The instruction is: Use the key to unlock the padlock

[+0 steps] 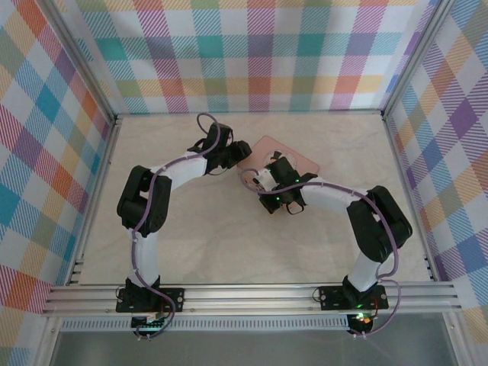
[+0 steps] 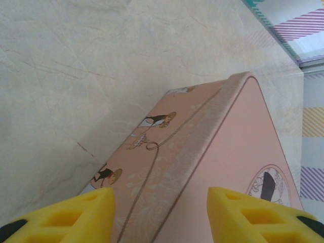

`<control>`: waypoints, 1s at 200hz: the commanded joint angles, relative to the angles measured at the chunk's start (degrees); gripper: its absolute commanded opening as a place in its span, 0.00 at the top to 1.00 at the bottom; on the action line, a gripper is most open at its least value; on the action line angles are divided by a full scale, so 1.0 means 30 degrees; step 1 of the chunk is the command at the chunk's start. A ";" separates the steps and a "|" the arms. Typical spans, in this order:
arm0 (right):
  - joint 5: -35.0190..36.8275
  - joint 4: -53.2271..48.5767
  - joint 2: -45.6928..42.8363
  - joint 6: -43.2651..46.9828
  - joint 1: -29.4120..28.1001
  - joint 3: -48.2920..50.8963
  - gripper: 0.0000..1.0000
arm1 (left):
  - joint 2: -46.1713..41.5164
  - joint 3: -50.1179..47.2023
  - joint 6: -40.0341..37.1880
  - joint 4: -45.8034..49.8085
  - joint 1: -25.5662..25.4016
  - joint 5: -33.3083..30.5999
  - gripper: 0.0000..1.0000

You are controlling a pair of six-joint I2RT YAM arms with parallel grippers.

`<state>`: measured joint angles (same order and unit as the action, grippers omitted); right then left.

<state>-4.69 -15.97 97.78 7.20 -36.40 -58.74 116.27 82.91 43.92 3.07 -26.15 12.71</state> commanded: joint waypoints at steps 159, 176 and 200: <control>-0.1454 -0.1538 -0.3769 -0.3739 -0.0053 0.0849 0.58 | -0.0403 -0.0991 -0.0032 0.0445 0.0134 -0.0040 0.49; -0.1395 -0.2382 -0.4675 -0.4359 0.0068 0.1038 0.56 | -0.0465 -0.0986 -0.0195 0.0545 0.0155 -0.0161 0.49; -0.0976 -0.3533 -0.5530 -0.4989 0.0254 0.1237 0.53 | -0.0443 -0.1063 -0.0170 0.0487 0.0243 -0.0138 0.49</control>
<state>-7.20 -21.45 83.35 -4.32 -36.29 -56.27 116.07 80.40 44.10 1.30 -25.98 12.84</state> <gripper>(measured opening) 0.460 0.511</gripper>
